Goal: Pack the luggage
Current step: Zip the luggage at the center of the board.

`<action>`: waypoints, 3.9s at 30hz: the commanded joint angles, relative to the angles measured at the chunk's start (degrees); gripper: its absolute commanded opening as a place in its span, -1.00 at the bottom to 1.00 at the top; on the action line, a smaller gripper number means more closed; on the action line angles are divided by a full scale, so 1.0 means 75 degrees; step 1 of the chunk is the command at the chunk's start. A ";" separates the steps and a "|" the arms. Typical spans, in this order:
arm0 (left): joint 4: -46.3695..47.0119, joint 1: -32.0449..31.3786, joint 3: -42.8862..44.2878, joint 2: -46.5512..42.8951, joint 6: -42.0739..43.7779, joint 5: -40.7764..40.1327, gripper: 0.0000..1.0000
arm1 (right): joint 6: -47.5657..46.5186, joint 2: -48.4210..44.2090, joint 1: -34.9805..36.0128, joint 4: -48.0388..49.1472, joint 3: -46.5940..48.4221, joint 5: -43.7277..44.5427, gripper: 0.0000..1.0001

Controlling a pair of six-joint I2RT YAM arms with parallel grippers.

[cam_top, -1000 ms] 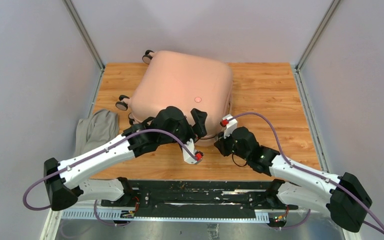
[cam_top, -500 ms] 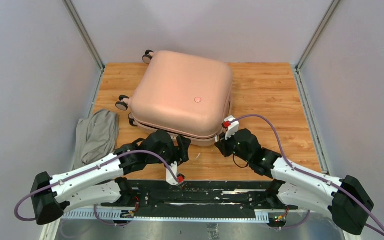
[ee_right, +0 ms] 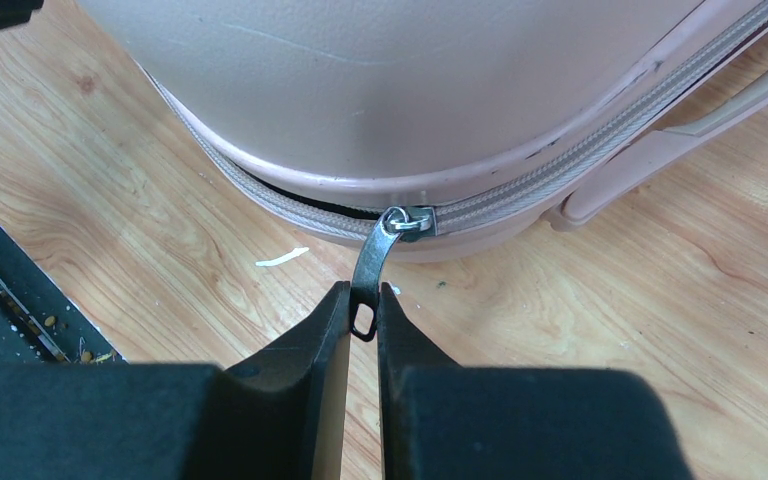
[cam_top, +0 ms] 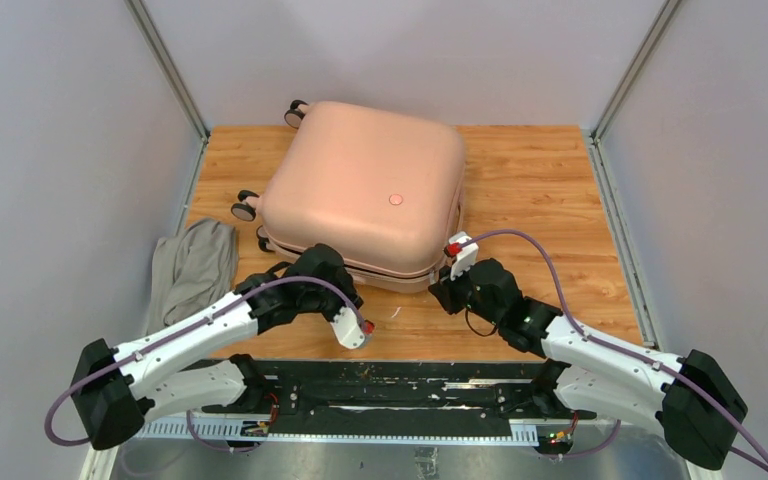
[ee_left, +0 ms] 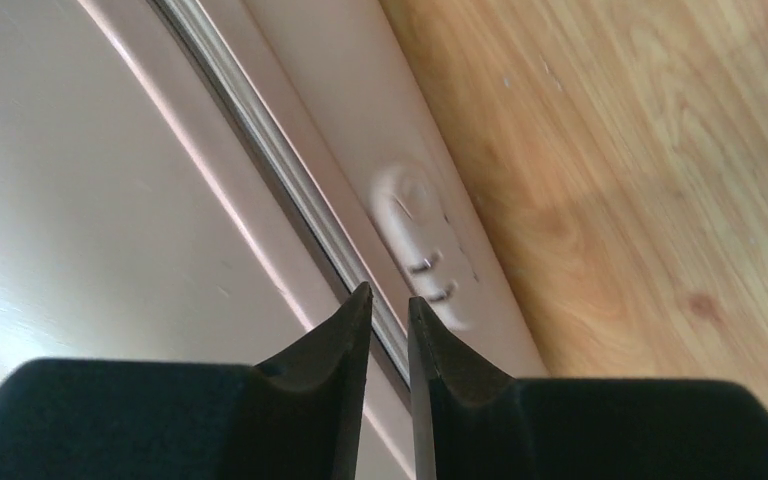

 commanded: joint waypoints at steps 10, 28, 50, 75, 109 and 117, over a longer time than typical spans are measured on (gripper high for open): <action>-0.1061 0.1491 0.0893 0.1596 -0.1050 0.0265 -0.45 | 0.0183 -0.0223 -0.0121 0.0636 -0.0054 -0.0106 -1.00; -0.0129 0.1667 0.0871 0.2502 -0.1630 0.0431 -1.00 | 0.0233 0.0101 -0.0212 0.1488 -0.0163 -0.1138 -1.00; 0.0178 0.1199 0.0517 0.2534 -0.1802 0.0426 -1.00 | 0.1978 -0.1112 -0.0842 -0.0141 -0.0395 0.0342 -0.14; 0.0095 0.1199 0.0508 0.2419 -0.1905 0.0430 -1.00 | 0.0832 0.0670 -0.0650 -0.0079 0.1126 -0.0969 0.00; 0.0104 0.1128 0.0385 0.2243 -0.1713 0.0480 -1.00 | 0.1657 0.0650 0.0188 -0.1031 0.1272 0.0699 0.02; 0.0102 0.1117 0.0345 0.2168 -0.1637 0.0475 -1.00 | 0.1798 0.0622 -0.0079 -0.0917 0.1418 -0.0156 0.13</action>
